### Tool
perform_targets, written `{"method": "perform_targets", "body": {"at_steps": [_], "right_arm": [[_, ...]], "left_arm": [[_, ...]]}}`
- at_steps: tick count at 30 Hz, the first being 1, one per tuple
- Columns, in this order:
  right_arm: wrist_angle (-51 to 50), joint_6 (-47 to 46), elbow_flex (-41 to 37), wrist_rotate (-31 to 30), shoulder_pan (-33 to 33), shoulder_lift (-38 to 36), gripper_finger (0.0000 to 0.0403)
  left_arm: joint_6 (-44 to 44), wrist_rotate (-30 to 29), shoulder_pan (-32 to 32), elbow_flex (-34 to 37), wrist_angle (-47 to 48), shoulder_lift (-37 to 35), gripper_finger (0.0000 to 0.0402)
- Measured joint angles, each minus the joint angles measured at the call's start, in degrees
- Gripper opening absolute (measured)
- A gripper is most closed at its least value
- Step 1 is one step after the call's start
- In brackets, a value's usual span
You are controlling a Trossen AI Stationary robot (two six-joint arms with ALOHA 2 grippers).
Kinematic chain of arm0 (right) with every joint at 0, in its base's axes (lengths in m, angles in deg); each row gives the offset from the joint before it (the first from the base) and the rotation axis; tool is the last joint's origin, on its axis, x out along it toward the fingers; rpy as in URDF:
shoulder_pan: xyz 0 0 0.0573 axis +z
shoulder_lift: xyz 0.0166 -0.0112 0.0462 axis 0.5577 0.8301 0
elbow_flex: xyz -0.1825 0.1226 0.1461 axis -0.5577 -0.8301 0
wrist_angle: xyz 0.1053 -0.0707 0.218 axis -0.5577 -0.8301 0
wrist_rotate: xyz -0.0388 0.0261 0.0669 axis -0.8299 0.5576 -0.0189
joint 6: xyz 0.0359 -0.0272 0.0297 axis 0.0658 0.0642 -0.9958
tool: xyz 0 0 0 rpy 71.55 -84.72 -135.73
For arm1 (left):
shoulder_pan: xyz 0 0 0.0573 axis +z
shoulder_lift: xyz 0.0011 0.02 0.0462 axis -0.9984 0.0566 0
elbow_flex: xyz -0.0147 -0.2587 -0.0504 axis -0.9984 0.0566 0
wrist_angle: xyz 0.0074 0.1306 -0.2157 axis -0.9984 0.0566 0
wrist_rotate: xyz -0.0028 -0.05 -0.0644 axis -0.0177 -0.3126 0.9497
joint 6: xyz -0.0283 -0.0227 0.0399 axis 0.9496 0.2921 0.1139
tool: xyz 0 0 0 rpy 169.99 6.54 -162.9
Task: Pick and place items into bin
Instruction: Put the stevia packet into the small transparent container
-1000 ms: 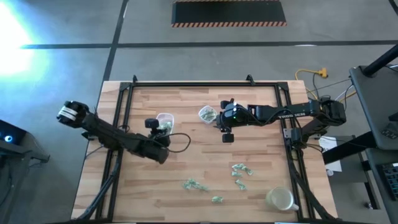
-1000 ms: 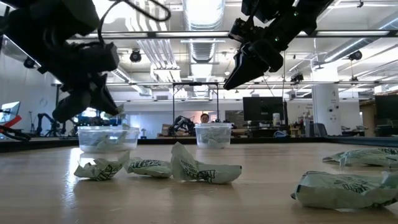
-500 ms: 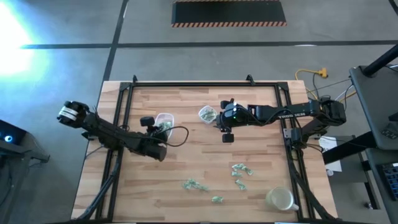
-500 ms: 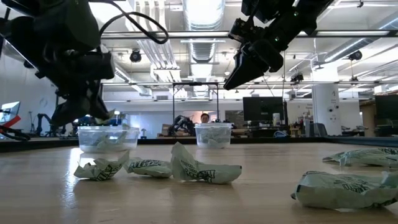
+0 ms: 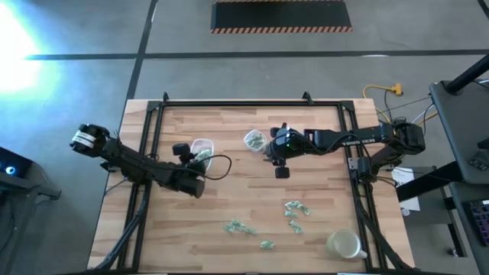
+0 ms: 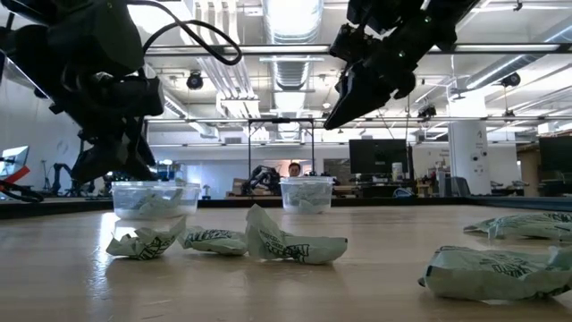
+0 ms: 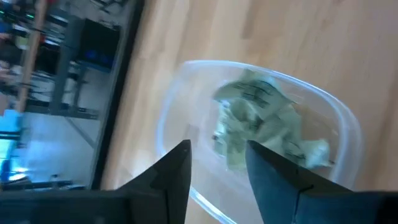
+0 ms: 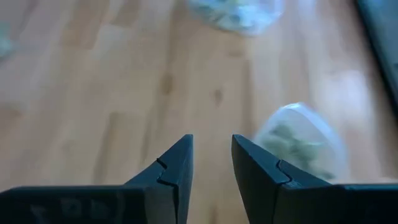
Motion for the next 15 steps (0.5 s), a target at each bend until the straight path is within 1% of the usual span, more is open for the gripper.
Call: {"method": "perform_targets", "body": {"at_steps": [2,5,10,15], "right_arm": [[-3.0,-1.6,0.0,1.6,0.8,-0.1,0.0102],[-10.3,-5.4,0.0,2.0,2.7,-0.3,0.0101],[-20.9,-14.1,0.0,2.0,7.5,-0.5,0.0095],[-25.8,-21.0,0.0,1.9,13.3,-0.5,0.0094]], "left_arm": [[0.0,2.2,0.0,0.0,0.0,0.0,0.0137],[1.4,4.4,0.0,0.0,0.0,0.0,0.0138],[1.5,4.6,0.0,0.0,0.0,0.0,0.0138],[1.5,4.6,0.0,0.0,-0.1,0.0,0.0138]]}}
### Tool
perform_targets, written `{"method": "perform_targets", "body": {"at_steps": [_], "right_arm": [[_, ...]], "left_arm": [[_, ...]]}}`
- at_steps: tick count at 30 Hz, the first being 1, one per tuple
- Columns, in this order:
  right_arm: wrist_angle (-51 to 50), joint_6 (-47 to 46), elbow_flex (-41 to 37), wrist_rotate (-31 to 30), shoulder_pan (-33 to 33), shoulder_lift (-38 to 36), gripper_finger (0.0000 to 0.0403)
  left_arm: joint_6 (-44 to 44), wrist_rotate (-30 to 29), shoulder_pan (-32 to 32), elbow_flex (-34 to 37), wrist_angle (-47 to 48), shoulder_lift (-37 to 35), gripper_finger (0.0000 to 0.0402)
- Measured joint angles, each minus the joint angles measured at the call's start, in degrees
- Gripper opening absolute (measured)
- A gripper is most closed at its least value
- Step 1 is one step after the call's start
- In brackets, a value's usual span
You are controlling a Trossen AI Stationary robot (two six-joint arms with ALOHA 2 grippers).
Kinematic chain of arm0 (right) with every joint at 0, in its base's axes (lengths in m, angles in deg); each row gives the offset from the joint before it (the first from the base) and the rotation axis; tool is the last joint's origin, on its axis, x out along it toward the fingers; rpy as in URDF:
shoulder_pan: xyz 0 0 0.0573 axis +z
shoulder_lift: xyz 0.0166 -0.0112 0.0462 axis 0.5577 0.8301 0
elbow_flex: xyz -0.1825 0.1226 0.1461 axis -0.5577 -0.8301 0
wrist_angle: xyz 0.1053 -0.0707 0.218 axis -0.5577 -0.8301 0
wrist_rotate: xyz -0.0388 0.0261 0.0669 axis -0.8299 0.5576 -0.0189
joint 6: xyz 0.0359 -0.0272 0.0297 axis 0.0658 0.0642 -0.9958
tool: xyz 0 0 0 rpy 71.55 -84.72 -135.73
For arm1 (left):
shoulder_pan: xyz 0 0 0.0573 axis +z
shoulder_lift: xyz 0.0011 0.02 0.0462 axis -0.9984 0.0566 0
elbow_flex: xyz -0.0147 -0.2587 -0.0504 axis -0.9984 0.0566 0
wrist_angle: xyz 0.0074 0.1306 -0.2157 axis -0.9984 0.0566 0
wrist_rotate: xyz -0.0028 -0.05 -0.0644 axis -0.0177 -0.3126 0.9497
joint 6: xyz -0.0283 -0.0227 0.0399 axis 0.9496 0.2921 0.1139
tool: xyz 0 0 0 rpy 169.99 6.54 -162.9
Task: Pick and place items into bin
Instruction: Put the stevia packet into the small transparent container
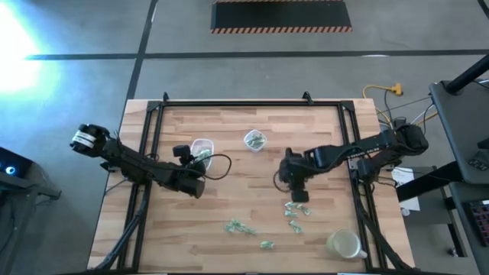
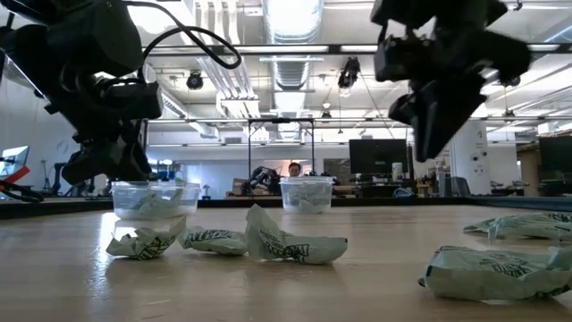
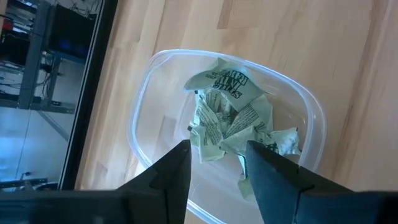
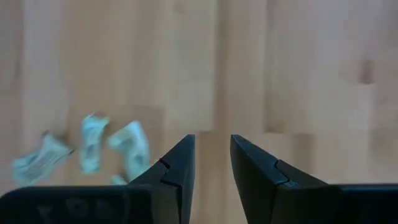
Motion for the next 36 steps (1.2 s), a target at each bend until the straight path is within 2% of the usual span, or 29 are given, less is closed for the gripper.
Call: {"method": "perform_targets", "body": {"at_steps": [9,16,24,36], "right_arm": [[0.1,-7.9,-0.1,-0.2,10.2,0.4,0.0095],[2.2,-10.9,-2.0,-0.9,15.3,0.5,0.0088],[9.6,-12.6,-8.4,-2.5,15.9,0.6,0.01],[11.1,-14.3,-9.8,-6.6,15.9,0.6,0.0162]], "left_arm": [[0.0,0.0,0.0,0.0,-0.4,0.0,0.0138],[0.0,0.0,0.0,0.0,-0.5,0.0,0.0138],[0.0,0.0,0.0,0.0,-1.3,0.0,0.0138],[0.0,0.0,0.0,0.0,-1.4,0.0,0.0138]]}}
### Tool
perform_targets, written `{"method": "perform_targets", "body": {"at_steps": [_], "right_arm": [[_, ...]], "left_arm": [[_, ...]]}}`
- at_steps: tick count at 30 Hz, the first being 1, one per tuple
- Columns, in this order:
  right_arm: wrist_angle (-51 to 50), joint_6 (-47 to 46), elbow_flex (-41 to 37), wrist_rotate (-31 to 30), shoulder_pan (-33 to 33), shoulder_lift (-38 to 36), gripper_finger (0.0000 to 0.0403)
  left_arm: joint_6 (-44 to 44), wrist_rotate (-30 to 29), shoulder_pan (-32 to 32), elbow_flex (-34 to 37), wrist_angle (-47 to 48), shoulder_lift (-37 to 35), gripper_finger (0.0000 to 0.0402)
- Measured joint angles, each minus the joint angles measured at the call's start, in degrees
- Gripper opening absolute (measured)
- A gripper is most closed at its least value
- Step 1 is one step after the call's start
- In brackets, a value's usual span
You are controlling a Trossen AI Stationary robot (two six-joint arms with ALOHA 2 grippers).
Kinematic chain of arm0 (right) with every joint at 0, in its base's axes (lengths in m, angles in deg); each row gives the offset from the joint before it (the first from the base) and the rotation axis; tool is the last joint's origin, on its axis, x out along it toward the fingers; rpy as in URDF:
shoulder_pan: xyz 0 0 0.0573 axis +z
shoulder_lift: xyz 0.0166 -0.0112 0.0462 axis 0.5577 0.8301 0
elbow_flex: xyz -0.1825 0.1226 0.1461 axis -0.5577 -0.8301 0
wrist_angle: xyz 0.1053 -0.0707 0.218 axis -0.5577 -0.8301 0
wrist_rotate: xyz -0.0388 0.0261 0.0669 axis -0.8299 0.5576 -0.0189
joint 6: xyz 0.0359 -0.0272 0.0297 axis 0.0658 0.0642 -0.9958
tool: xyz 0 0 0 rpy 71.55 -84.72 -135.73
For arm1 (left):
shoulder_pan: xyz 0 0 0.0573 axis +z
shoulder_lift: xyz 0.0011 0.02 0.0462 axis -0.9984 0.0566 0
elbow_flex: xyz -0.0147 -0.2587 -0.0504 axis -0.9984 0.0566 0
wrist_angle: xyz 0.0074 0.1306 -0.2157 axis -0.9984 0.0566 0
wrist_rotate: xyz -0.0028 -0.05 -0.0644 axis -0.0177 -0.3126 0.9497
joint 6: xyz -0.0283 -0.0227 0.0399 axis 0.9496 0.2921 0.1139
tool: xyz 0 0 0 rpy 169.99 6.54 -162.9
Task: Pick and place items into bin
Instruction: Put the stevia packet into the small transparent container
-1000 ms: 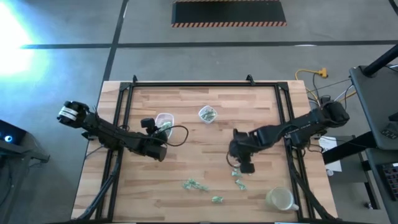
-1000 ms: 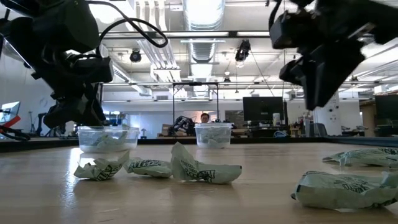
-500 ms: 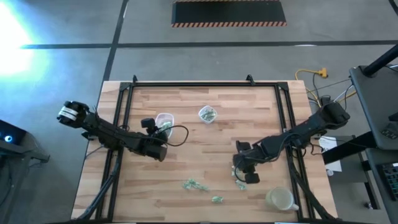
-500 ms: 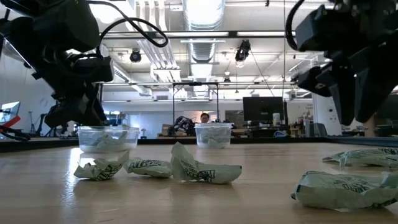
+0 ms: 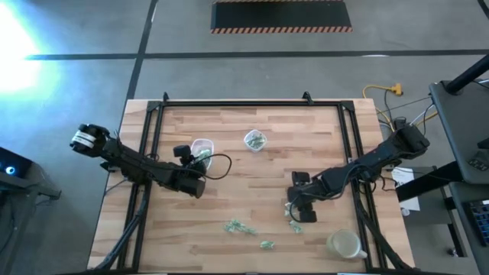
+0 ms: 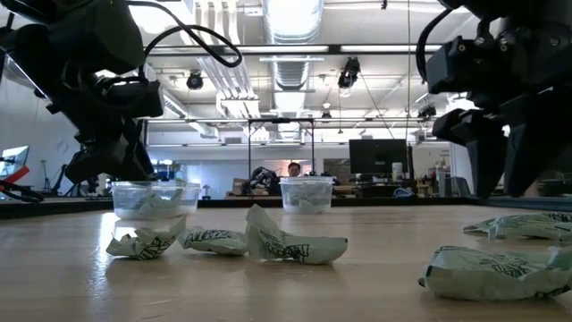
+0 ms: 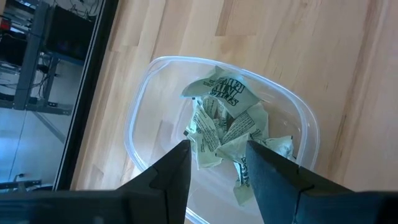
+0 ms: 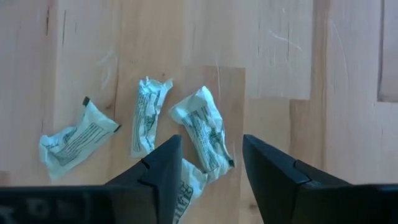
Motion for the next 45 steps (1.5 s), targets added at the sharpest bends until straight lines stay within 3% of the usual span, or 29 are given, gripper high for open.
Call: {"method": "perform_targets", "body": {"at_steps": [7,24,29,39,45], "right_arm": [[4.4,-0.2,-3.8,0.0,0.0,0.0,0.0176],[11.5,-0.8,-8.7,-0.1,0.0,0.0,0.0162],[11.5,-0.1,-8.9,-1.6,0.0,0.0,0.0131],[12.9,5.2,-9.0,-5.0,0.0,0.0,0.0029],[15.9,12.6,-7.7,-9.5,-0.1,0.0,0.0011]], "left_arm": [[0.0,0.0,0.0,0.0,0.0,0.0,0.0138],[0.0,0.0,0.0,0.0,-0.1,0.0,0.0138],[0.0,0.0,0.0,0.0,-0.3,0.0,0.0138],[0.0,0.0,0.0,0.0,-0.5,0.0,0.0138],[0.0,0.0,0.0,0.0,-0.6,0.0,0.0138]]}}
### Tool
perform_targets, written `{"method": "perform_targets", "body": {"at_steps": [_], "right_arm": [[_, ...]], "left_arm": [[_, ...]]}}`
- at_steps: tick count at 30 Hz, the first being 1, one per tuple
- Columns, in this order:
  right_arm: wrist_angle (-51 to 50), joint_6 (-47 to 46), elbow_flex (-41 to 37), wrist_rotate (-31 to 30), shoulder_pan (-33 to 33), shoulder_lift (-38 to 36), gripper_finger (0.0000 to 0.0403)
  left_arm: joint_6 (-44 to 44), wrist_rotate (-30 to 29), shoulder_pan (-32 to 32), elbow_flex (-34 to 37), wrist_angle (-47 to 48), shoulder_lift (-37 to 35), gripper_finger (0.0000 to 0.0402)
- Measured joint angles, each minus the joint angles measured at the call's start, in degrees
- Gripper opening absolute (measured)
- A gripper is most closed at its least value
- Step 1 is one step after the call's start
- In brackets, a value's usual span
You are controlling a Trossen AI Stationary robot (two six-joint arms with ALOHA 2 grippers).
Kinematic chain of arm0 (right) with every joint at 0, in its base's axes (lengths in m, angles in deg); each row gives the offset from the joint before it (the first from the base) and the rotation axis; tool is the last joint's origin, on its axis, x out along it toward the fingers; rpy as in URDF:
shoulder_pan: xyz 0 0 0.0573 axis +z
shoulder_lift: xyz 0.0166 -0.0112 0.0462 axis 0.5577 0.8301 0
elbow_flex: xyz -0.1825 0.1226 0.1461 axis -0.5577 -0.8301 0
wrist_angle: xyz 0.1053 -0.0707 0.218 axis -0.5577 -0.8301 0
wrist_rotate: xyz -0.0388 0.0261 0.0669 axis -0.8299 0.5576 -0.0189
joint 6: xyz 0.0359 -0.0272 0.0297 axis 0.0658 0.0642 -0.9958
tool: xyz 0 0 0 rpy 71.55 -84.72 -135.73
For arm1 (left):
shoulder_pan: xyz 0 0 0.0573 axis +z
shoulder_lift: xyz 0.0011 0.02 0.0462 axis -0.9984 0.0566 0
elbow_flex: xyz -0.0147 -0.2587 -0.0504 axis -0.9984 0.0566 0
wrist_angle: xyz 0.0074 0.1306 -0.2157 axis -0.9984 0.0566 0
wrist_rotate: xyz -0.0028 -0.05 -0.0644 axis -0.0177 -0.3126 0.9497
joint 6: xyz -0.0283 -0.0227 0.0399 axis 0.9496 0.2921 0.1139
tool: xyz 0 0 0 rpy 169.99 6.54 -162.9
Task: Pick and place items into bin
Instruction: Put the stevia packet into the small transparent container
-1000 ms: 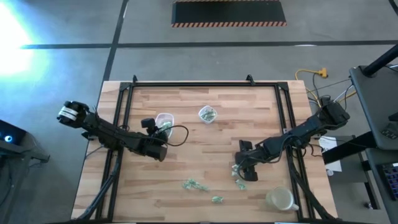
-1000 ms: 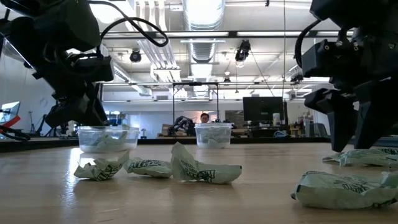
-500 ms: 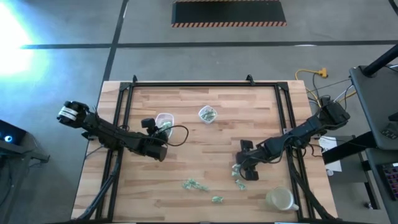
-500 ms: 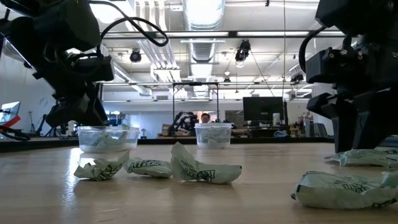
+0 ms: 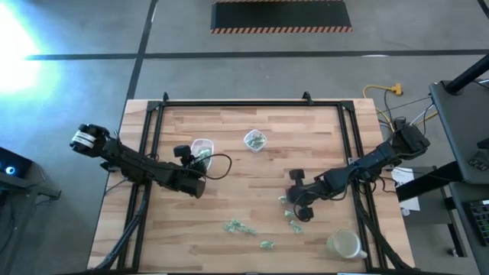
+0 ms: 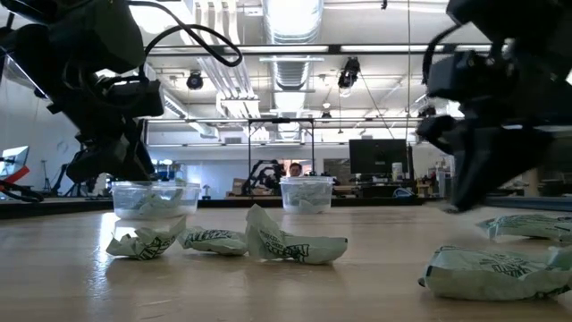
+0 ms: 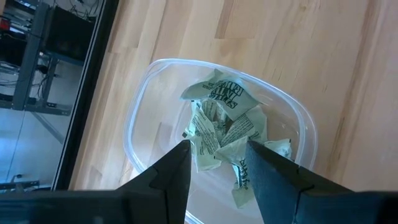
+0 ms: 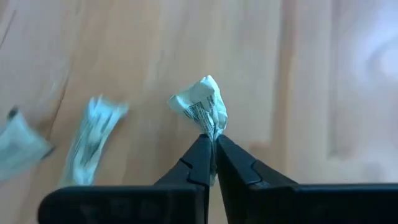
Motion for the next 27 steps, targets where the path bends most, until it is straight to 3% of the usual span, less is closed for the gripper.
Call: {"method": "perform_targets", "body": {"at_steps": [12,23,27], "right_arm": [[7.1,15.9,8.6,-20.8,-4.5,0.0,0.001],[12.9,22.1,12.8,-21.7,-19.3,0.0,0.0009],[12.9,22.0,12.8,-15.7,-26.4,0.0,0.0009]], "left_arm": [[-0.1,0.0,0.0,0.0,-0.3,0.0,0.0138],[-0.1,0.0,0.0,0.0,-0.5,0.0,0.0138],[-0.1,0.0,0.0,0.0,-0.5,0.0,0.0138]]}}
